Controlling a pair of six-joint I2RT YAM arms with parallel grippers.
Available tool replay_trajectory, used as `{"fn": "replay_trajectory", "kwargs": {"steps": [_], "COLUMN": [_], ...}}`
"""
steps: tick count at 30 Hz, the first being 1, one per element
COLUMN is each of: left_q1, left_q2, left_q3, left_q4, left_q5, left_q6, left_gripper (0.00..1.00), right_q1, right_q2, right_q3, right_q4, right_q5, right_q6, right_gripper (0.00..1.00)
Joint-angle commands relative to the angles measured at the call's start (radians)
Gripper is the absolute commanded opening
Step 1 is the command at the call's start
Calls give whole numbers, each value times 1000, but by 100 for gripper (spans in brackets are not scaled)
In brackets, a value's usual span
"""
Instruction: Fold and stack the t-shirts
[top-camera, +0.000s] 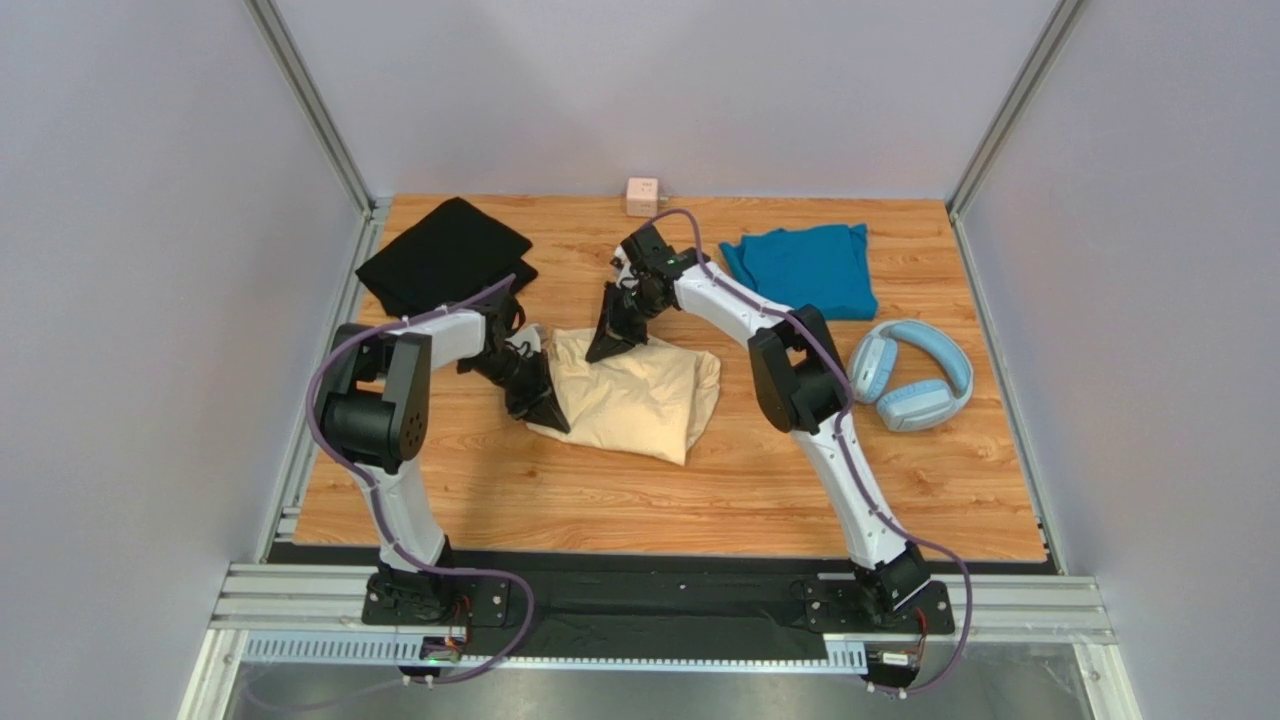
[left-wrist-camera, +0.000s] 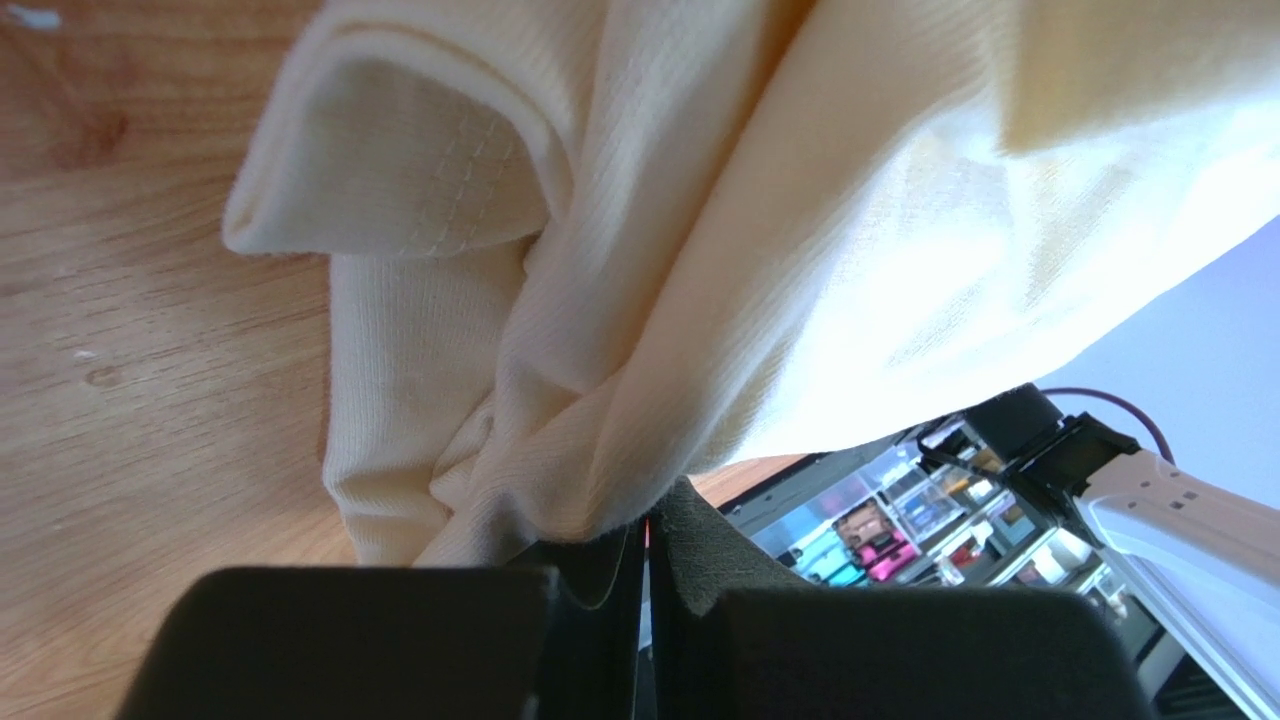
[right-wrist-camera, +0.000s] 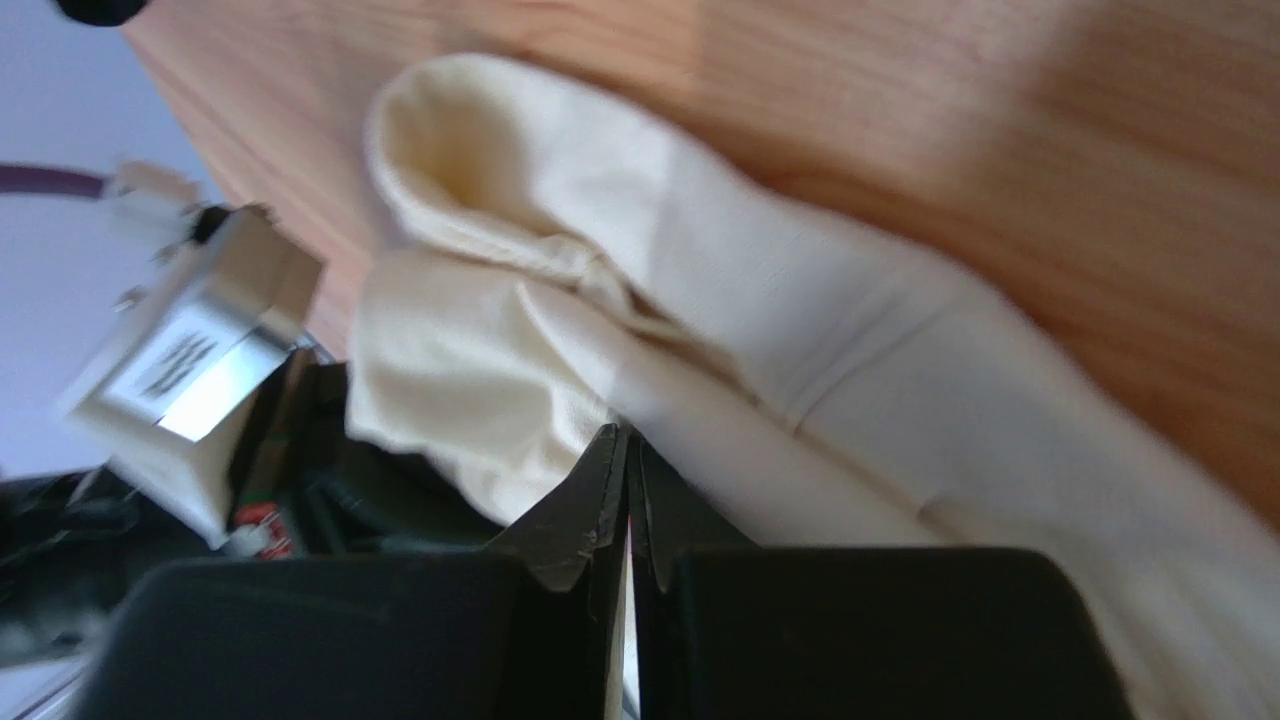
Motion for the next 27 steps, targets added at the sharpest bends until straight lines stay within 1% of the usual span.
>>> {"fn": "replay_trajectory", "kwargs": {"steps": [1,3,5,8,18,27], "left_q1": [1,1,1,1,-29,-33], "left_q2": [-14,-29,-38,-34,-26,-49], "left_q3": [32,32,26,14,-60,-98], "left_q4": [-41,-55,-63,-63,-43,-37], "left_q5": [-75,-94,-105,-96,-118,-134], "left_q6": [16,22,22,17,3,3], "left_gripper": [5,4,0,0,0,0], "right_q1": [26,28,28,14,-50,-70], "right_q2": [55,53,44,43,107,129], "right_q3": [-5,-20,-51,-75,-48,-13], "right_q4": [74,84,88,88,165,186], "right_q5": [-20,14,64,98,93,87], "right_q6": [40,41,35,39,125,162], "right_gripper": [4,2,1,0,0,0]}}
